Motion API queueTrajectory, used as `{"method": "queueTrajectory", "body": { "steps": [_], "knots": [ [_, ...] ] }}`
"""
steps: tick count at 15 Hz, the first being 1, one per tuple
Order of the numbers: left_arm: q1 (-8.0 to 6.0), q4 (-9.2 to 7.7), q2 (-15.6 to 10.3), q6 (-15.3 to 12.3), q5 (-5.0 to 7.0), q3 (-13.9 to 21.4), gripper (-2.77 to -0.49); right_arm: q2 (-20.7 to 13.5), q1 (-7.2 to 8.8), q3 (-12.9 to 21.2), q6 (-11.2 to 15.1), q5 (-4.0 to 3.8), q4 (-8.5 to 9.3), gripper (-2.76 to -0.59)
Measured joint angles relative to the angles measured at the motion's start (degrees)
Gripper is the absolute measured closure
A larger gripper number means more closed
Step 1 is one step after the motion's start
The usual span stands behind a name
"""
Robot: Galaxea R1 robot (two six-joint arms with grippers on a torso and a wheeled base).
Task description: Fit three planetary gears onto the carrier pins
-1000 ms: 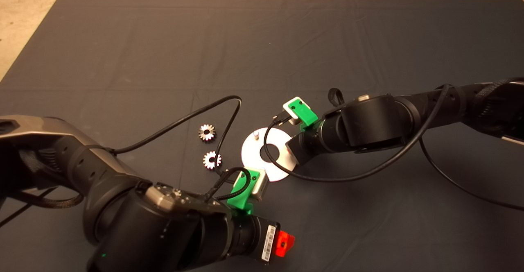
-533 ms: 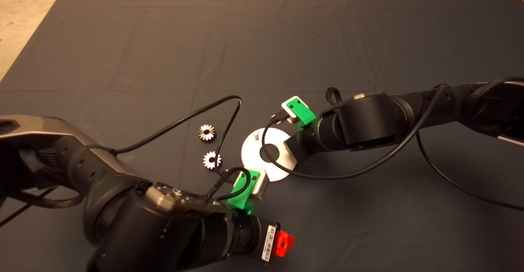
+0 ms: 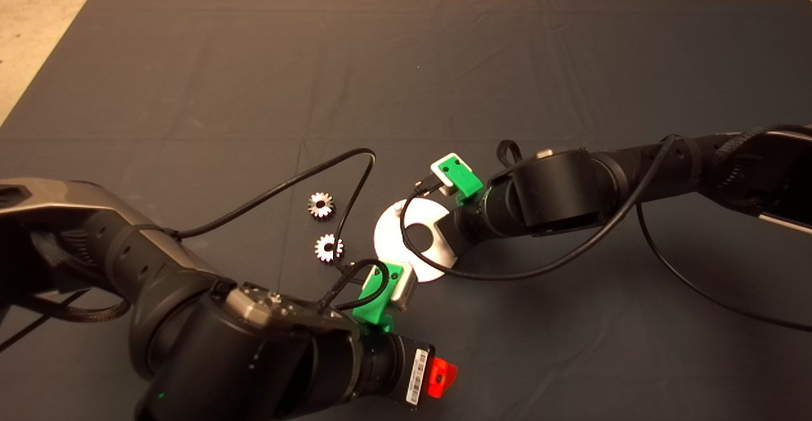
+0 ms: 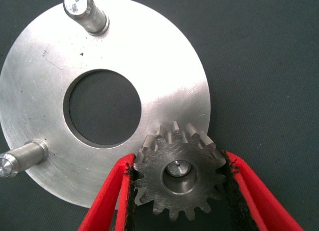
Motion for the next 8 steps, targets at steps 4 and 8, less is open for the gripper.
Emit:
{"method": "queueTrajectory", "body": {
  "steps": [4, 8],
  "knots": [
    [0.00, 0.02, 0.0, 0.0, -0.02, 0.0, -2.64, 0.2, -0.39, 0.0, 0.0, -0.29, -0.02, -0.99],
    [0.00, 0.01, 0.0, 0.0, -0.02, 0.0, -2.64, 0.3, -1.49, 0.0, 0.0, -0.24, -0.17, -1.00]
  ]
}}
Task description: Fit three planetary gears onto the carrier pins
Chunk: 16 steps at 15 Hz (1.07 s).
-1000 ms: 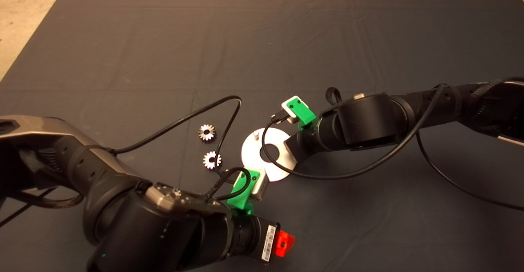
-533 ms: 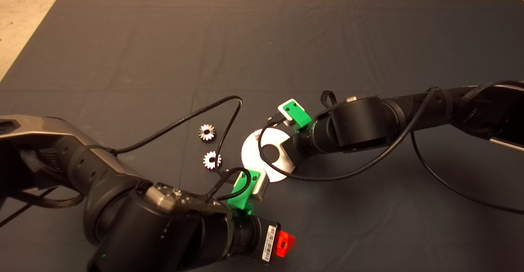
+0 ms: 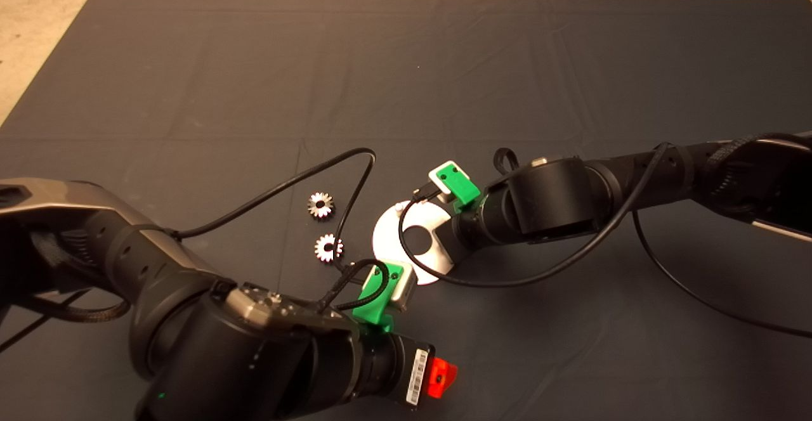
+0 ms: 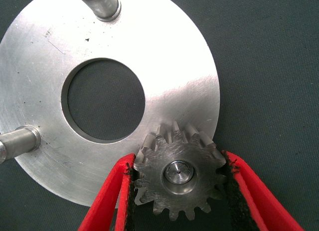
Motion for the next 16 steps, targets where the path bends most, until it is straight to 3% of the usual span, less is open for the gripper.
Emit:
{"method": "queueTrajectory", "body": {
  "steps": [10, 16],
  "knots": [
    [0.63, 0.03, -0.1, 0.0, 0.02, -0.4, -2.64, 0.0, -0.53, 0.0, 0.0, 0.00, -0.79, -1.04],
    [0.63, 0.07, -0.1, 0.0, 0.00, -0.4, -2.64, 0.0, -0.66, -0.1, 0.0, 0.24, -0.90, -1.30]
  ]
}}
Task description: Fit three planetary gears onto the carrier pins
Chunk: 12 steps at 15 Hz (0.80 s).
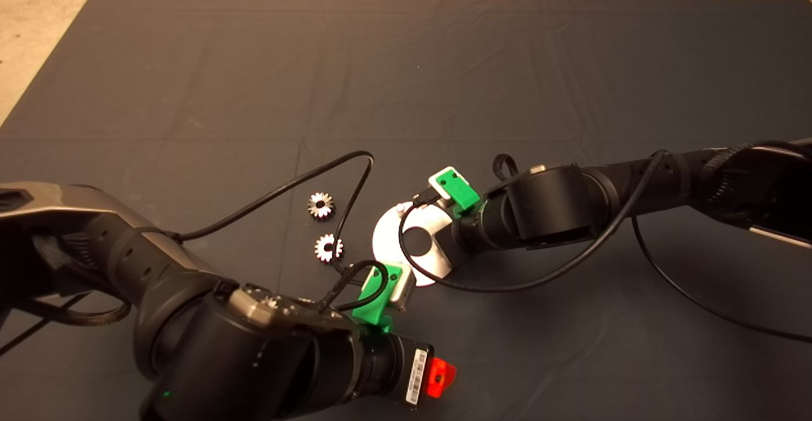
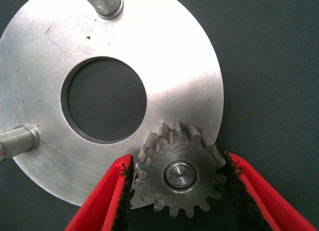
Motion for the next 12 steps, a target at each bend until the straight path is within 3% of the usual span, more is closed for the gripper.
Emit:
{"method": "queueTrajectory", "body": {
  "steps": [2, 5, 8, 12],
  "knots": [
    [0.00, 0.06, 0.0, 0.0, 0.00, 0.0, -2.64, 0.0, 0.00, 0.0, 0.0, 0.01, 0.00, -1.45],
    [0.00, 0.40, 0.0, 0.0, 0.00, 0.0, -2.64, 0.0, 0.00, 0.0, 0.0, 0.01, 0.00, -1.45],
    [0.17, 0.46, 0.0, 0.1, 0.00, 0.0, -2.64, 0.0, 0.00, 0.0, 0.0, 0.12, 0.00, -1.59],
    [0.83, 0.69, 0.0, 0.3, 0.00, -0.3, -2.64, 0.0, 0.00, 0.0, 0.0, 0.17, 0.00, -1.88]
  ]
}}
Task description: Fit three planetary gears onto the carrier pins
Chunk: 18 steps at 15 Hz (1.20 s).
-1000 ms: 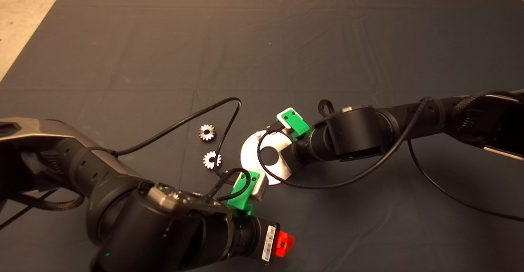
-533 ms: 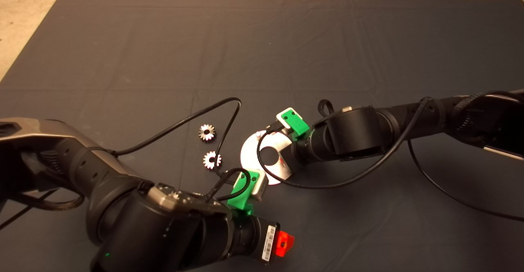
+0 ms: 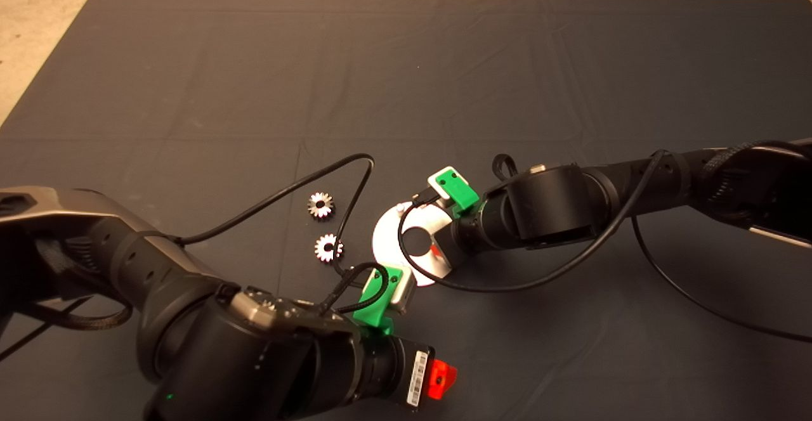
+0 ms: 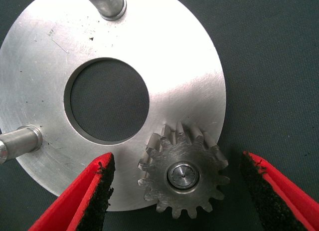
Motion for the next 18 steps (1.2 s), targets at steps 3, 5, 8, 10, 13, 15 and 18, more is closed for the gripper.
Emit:
{"method": "queueTrajectory", "body": {
  "steps": [3, 5, 8, 10, 13, 15, 18],
  "knots": [
    [0.02, 0.11, 0.0, 0.1, 0.00, -0.1, -2.64, 0.0, 0.00, 0.5, 0.0, -0.02, -0.02, -2.03],
    [0.32, 0.15, 0.0, 0.2, 0.00, -0.2, -2.64, -0.1, 0.02, 1.8, 0.0, 0.02, -0.02, -2.03],
    [0.35, 0.13, 0.0, 0.2, 0.00, -0.4, -2.64, -0.7, 0.10, 3.4, 0.4, -0.02, -0.05, -2.03],
    [0.44, 0.15, 0.0, 0.2, 0.00, -0.4, -2.64, -0.9, 1.44, 4.6, 1.6, 0.00, -0.05, -2.03],
    [0.44, 0.15, -0.2, 0.2, 0.00, -0.4, -2.64, -1.7, 6.87, 6.9, 2.9, 0.11, 0.06, -2.03],
    [0.44, 0.15, -0.2, 0.2, 0.00, -0.4, -2.64, -3.8, 11.16, 8.8, 3.3, 0.20, 0.82, -2.03],
    [0.45, 0.15, -1.5, 1.2, -0.02, -0.4, -2.64, -11.9, 13.87, 16.9, 3.8, 0.38, 7.64, -2.03]
  ]
}}
